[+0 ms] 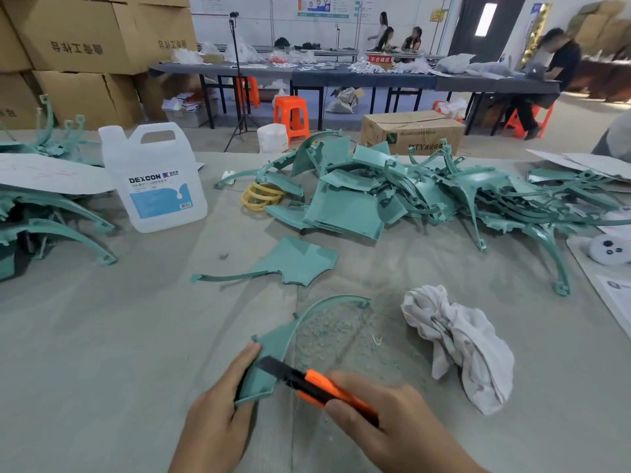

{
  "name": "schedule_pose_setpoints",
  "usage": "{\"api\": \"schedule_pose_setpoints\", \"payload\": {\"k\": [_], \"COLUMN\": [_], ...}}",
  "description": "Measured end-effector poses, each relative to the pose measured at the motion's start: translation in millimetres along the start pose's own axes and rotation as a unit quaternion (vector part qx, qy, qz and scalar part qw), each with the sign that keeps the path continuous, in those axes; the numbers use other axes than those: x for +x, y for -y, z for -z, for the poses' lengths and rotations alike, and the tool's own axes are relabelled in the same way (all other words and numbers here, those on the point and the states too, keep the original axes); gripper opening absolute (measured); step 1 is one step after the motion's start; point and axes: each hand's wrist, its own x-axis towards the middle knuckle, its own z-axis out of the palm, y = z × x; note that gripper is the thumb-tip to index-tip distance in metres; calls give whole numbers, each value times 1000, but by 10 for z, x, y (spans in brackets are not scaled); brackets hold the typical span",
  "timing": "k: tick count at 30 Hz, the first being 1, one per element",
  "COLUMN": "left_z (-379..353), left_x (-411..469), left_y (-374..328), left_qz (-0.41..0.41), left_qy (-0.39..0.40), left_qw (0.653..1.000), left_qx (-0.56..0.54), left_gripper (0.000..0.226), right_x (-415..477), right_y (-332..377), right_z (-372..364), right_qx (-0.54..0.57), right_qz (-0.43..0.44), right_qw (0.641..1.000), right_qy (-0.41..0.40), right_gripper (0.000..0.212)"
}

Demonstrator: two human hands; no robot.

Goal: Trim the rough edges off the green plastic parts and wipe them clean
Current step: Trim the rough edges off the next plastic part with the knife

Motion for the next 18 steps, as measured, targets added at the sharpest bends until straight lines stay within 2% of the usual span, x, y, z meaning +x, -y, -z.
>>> {"api": "schedule_pose_setpoints", "payload": {"k": [4, 6, 8, 11, 13, 15, 18], "left_z": [-13, -9, -8, 4, -7, -18, -30], "left_x": [-6, 2, 3, -9, -4, -3, -9], "left_y": [7, -4, -12, -30, -21, -33, -53], "left_qz": [-4, -9, -11, -7, -2, 2, -7], "left_qy": [-5, -7, -10, -6, -8, -12, -12], "left_qw": [1000, 1000, 1000, 1000, 1000, 1000, 1000], "left_qx": [10, 13, 15, 12, 19, 28, 28], "left_gripper": [68, 62, 58, 62, 65, 65, 65], "right_x": [111, 207, 265, 213, 142, 105, 171], "right_y": [-195, -347, -439, -348, -162, -34, -12], "right_z": [37, 119, 197, 230, 213, 208, 286], "right_qx": [-48, -71, -121, -126, -42, 25, 15], "right_qz": [-36, -93, -148, -123, -60, -19, -22], "right_qw": [995, 985, 973, 972, 988, 997, 998], "right_qy": [-84, -124, -126, -155, -138, -74, 53], "right_gripper": [43, 36, 31, 34, 33, 31, 19]}}
